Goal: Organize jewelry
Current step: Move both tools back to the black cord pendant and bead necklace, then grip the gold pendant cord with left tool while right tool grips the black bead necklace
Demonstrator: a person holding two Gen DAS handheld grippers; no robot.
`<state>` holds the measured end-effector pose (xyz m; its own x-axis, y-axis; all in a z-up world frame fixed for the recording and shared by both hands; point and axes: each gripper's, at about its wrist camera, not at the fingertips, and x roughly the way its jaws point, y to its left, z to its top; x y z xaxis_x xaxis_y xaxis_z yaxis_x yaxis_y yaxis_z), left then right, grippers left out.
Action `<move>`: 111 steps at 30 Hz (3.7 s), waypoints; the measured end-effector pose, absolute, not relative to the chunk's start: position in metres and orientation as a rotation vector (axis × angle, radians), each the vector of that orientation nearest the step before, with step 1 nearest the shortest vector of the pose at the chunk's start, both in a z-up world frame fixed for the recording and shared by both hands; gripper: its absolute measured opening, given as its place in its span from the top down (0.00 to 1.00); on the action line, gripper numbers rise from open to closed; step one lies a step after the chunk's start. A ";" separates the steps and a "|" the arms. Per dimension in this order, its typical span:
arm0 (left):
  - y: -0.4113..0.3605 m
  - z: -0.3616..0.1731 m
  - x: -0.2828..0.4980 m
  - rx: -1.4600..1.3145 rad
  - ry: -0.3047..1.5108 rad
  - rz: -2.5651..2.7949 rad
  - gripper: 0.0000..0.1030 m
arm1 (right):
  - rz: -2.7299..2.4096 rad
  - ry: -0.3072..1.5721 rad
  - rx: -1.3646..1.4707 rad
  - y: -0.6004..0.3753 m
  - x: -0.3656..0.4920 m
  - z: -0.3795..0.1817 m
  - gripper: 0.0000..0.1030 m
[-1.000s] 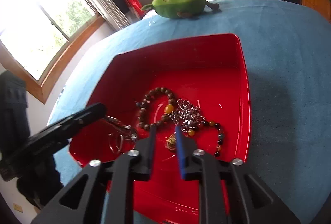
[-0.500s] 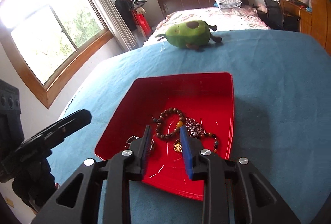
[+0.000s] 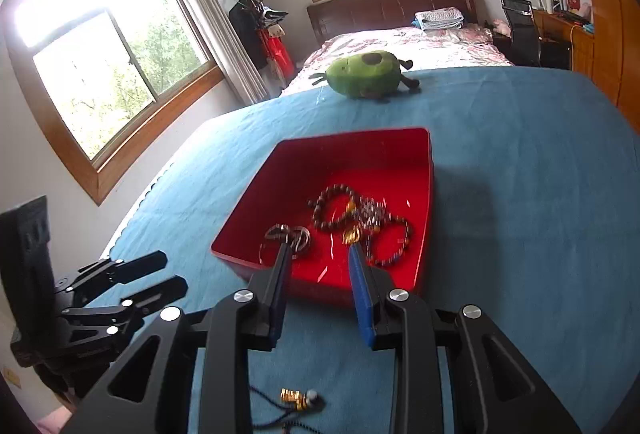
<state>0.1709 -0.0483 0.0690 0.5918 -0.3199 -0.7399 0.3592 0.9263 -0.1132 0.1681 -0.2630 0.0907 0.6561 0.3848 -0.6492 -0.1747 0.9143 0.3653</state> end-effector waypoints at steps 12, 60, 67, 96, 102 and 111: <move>-0.089 -0.011 0.140 0.151 1.029 -0.470 0.45 | 0.319 0.923 0.348 -0.277 0.107 0.027 0.71; -0.126 -0.053 0.134 0.255 1.072 -0.444 0.80 | 0.275 1.027 0.370 -0.288 0.078 -0.013 0.63; -0.123 -0.052 0.135 0.233 1.071 -0.458 0.81 | 0.270 1.040 0.350 -0.284 0.076 -0.016 0.58; -0.060 -0.028 0.151 0.040 1.050 -0.423 1.00 | 0.250 1.146 0.137 -0.229 0.066 -0.032 0.20; -0.063 -0.034 0.153 0.076 1.075 -0.410 0.97 | 0.234 1.111 -0.022 -0.200 0.061 -0.034 0.26; -0.062 -0.035 0.155 0.120 1.056 -0.363 0.67 | 0.295 1.088 0.042 -0.217 0.061 -0.028 0.86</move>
<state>0.1551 -0.0616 -0.0355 0.4391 -0.2349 -0.8672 0.3484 0.9342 -0.0766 0.0613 -0.2165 -0.0284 0.4294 0.2571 -0.8658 -0.2161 0.9600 0.1779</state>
